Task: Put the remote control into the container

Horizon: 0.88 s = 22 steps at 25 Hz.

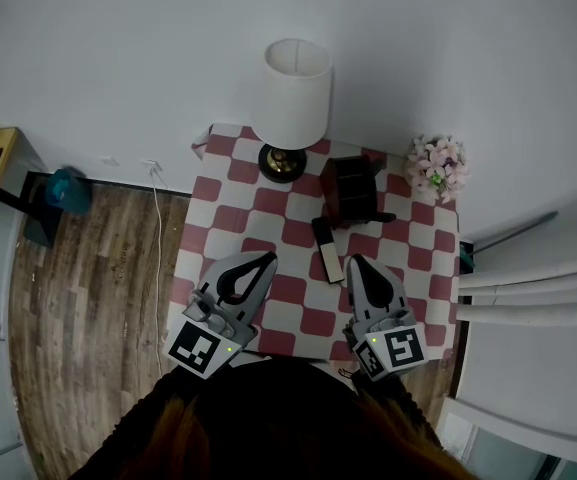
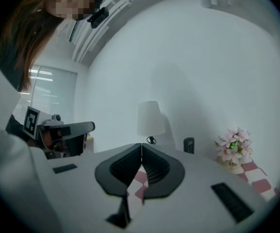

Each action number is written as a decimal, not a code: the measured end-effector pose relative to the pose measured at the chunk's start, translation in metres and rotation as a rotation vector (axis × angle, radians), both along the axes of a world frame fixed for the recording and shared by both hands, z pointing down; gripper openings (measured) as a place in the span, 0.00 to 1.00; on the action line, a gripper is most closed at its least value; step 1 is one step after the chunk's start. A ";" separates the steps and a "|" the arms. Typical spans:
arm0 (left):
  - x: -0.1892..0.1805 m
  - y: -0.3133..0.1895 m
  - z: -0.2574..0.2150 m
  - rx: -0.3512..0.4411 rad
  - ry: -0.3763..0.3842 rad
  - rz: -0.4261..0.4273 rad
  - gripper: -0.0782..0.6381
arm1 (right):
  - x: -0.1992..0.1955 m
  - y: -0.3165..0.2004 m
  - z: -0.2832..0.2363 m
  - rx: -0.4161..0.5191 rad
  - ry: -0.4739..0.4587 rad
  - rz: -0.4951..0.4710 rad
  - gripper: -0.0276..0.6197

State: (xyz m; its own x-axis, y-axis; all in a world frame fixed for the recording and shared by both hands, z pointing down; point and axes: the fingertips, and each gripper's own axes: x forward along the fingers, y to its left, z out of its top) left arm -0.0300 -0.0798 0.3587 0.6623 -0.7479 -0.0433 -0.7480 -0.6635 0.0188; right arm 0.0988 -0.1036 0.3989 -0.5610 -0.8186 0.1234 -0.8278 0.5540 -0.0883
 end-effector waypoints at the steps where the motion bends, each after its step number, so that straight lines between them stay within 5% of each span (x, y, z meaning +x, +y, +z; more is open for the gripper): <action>1: -0.001 0.000 0.000 0.001 -0.001 -0.002 0.12 | 0.000 -0.004 0.009 -0.023 0.002 -0.004 0.07; 22: -0.013 0.009 0.005 -0.010 -0.014 -0.064 0.12 | -0.006 -0.095 0.202 -0.426 0.334 0.057 0.08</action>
State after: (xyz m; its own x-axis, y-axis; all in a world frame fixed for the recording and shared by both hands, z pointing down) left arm -0.0432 -0.0707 0.3634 0.6137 -0.7891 -0.0265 -0.7891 -0.6141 0.0140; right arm 0.0925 -0.1987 0.6011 -0.3904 -0.6852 0.6149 -0.8769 0.4801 -0.0218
